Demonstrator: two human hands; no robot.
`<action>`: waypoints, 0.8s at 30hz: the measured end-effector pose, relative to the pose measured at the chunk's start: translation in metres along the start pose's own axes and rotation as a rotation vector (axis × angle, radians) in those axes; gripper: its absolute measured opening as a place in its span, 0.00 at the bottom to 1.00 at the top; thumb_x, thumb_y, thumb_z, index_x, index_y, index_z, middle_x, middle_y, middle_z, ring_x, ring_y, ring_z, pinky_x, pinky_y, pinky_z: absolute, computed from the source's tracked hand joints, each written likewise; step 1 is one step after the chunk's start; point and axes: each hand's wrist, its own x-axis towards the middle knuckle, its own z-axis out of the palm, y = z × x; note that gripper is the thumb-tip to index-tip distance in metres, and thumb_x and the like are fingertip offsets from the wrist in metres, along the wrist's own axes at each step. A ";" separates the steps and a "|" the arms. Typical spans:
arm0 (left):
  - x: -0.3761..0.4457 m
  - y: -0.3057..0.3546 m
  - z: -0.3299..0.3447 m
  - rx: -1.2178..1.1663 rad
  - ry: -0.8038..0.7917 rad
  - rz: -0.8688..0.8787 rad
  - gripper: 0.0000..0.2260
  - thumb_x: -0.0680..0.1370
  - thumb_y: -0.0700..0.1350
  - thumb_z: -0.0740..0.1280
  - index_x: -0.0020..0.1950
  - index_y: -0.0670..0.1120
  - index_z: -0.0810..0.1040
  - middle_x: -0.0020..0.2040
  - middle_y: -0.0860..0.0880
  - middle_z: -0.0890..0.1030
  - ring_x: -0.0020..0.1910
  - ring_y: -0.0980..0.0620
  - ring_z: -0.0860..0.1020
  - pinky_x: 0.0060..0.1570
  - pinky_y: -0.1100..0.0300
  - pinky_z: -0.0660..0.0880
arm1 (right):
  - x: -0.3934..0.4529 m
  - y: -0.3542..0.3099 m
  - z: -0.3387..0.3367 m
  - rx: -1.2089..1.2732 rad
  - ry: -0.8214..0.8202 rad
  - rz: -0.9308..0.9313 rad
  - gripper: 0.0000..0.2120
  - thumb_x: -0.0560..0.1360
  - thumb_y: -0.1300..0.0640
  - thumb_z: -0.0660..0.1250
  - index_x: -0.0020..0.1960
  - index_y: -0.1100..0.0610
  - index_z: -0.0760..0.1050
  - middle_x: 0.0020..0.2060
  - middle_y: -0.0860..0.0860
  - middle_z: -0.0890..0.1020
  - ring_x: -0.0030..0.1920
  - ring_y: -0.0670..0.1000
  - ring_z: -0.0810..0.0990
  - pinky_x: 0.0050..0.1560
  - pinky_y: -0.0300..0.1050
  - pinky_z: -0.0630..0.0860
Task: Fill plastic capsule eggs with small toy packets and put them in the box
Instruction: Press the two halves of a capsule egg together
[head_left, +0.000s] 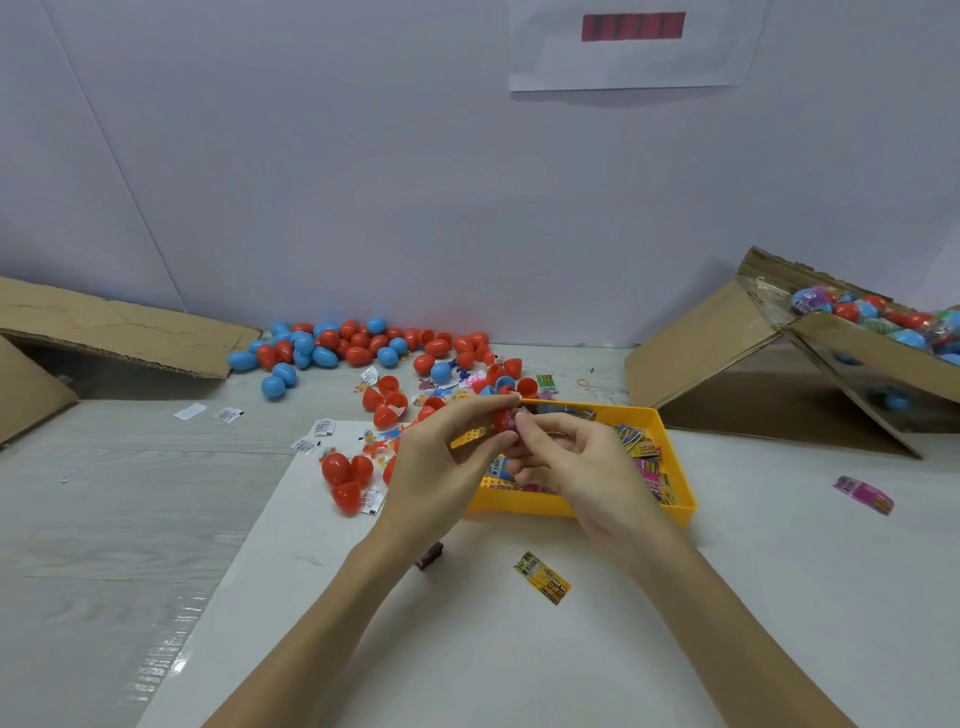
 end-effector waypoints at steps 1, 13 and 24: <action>0.000 -0.002 0.000 0.018 -0.015 0.009 0.17 0.78 0.36 0.73 0.66 0.45 0.81 0.60 0.53 0.84 0.61 0.54 0.82 0.59 0.59 0.79 | 0.000 0.001 -0.001 0.013 -0.004 -0.002 0.12 0.80 0.52 0.71 0.56 0.60 0.83 0.42 0.57 0.88 0.42 0.53 0.88 0.43 0.40 0.83; -0.003 -0.036 0.000 0.544 -0.135 0.088 0.22 0.83 0.48 0.66 0.77 0.50 0.69 0.68 0.56 0.74 0.67 0.59 0.71 0.64 0.67 0.69 | 0.003 -0.004 -0.019 -0.710 0.182 -0.233 0.12 0.77 0.55 0.76 0.58 0.50 0.78 0.45 0.41 0.83 0.44 0.39 0.83 0.42 0.32 0.80; -0.001 -0.044 0.001 0.620 -0.190 0.083 0.09 0.82 0.49 0.67 0.59 0.49 0.83 0.60 0.55 0.76 0.59 0.59 0.72 0.53 0.72 0.67 | 0.042 -0.109 -0.145 0.653 0.388 -0.176 0.22 0.81 0.55 0.69 0.71 0.64 0.71 0.62 0.62 0.83 0.58 0.55 0.86 0.54 0.43 0.83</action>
